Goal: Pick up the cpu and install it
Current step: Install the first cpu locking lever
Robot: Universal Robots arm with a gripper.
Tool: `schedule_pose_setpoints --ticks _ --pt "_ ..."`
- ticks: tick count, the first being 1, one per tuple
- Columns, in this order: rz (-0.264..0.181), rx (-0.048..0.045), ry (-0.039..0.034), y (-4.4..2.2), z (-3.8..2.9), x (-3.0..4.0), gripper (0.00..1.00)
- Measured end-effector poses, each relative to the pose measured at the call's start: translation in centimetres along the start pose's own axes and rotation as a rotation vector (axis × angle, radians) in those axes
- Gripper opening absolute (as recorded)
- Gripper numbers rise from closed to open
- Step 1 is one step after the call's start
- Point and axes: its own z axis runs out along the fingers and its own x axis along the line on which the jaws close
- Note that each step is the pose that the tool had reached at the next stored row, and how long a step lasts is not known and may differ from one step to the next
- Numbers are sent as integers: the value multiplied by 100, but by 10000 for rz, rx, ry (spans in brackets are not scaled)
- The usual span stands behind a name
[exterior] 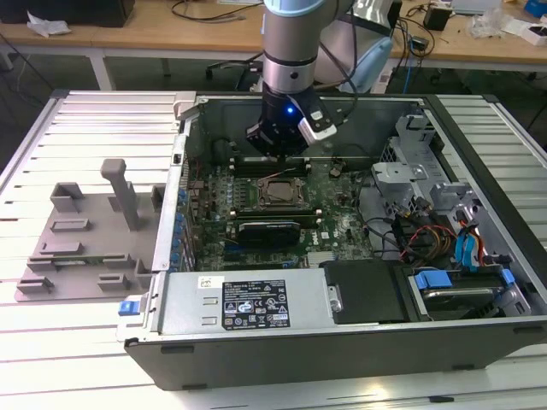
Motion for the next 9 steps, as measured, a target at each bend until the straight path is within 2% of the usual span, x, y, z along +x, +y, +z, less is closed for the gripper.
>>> schedule_pose_setpoints --ticks 3,7,9 --pt "-2 28 49 -3 38 -36 11" --pt "-1 225 105 -5 82 -74 11" --pt "1 272 109 -5 83 -78 11"
